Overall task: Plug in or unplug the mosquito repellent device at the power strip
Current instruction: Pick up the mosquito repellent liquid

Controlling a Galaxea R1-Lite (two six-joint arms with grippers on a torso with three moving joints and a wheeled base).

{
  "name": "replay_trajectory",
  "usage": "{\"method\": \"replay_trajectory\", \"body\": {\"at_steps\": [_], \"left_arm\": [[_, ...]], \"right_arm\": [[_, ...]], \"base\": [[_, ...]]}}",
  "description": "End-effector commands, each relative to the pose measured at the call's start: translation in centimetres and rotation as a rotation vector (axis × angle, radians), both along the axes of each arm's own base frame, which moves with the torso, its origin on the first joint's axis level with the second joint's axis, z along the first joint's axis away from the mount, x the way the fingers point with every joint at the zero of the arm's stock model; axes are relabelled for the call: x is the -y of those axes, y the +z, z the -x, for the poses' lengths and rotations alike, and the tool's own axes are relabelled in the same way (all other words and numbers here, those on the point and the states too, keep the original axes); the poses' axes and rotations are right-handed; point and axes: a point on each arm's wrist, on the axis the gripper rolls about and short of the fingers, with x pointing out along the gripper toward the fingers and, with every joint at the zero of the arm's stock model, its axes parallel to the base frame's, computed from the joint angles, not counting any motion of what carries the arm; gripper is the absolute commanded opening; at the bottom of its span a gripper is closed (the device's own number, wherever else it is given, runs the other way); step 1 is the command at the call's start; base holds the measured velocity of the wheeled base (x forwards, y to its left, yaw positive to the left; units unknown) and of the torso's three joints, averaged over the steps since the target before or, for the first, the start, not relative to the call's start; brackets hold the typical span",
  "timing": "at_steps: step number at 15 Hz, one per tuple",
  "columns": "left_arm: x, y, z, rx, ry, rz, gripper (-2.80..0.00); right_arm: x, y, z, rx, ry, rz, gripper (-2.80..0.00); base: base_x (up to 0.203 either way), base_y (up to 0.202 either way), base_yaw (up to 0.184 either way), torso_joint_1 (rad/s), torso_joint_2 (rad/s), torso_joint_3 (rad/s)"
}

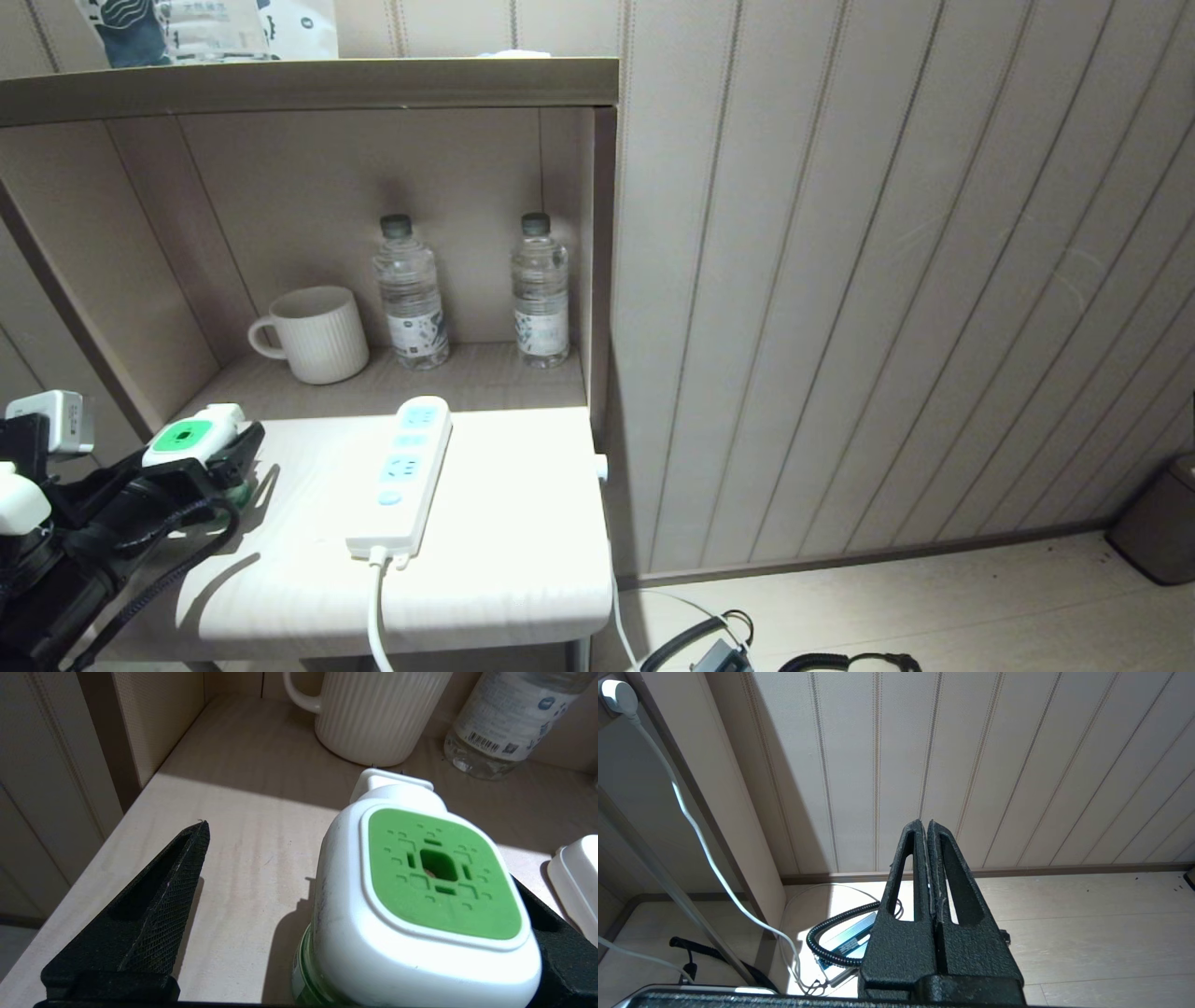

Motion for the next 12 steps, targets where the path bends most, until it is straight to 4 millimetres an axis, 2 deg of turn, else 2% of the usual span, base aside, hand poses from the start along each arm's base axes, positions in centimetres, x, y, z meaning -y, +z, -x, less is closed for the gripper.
{"method": "replay_trajectory", "body": {"at_steps": [1, 12], "left_arm": [[-0.02, 0.81, -0.05, 0.065, 0.002, 0.004, 0.00], [-0.08, 1.26, -0.55, 0.092, 0.023, 0.002, 0.00]], "right_arm": [[0.00, 0.00, -0.01, -0.002, 0.000, 0.000, -2.80], [0.00, 0.00, -0.01, -0.002, 0.000, 0.001, -2.80]], "base": [[0.000, 0.000, 0.000, 0.000, 0.00, 0.000], [0.000, 0.000, 0.000, 0.000, 0.00, 0.000]]}}
